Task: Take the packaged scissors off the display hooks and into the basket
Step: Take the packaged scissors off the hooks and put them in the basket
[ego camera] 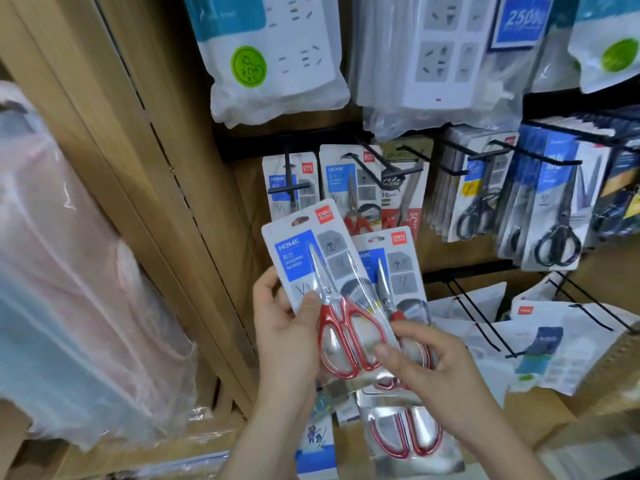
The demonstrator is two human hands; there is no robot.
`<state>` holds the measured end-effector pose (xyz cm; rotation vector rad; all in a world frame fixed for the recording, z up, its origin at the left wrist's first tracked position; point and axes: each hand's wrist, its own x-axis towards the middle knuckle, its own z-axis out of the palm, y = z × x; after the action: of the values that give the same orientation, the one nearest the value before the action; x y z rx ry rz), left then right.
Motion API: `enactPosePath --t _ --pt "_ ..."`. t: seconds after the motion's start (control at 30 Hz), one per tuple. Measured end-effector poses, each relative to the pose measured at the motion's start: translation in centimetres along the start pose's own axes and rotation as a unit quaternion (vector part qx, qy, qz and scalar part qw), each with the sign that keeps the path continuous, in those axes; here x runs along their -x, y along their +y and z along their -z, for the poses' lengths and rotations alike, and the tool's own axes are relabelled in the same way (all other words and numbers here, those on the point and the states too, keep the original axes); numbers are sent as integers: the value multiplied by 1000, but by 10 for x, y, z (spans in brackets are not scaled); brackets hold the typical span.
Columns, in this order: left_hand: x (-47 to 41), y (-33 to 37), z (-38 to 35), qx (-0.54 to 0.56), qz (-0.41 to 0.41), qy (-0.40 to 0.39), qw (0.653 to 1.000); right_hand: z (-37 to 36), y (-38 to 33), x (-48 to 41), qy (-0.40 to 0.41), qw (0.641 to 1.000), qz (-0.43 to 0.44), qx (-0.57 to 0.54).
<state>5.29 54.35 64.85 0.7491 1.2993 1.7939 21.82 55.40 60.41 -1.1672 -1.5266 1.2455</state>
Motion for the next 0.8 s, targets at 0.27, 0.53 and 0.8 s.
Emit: enactPosePath --t 0.27,0.53,0.8 --pt "-41 53 -5 -39 -62 -25 997 -6 -3 -1 -31 999 21 -9" --pt "-56 53 -8 -94 -124 8 988 -14 -6 -8 -54 998 21 -29" --pt "-63 58 3 -208 -63 -78 973 -25 1 -17 -47 998 11 -34"
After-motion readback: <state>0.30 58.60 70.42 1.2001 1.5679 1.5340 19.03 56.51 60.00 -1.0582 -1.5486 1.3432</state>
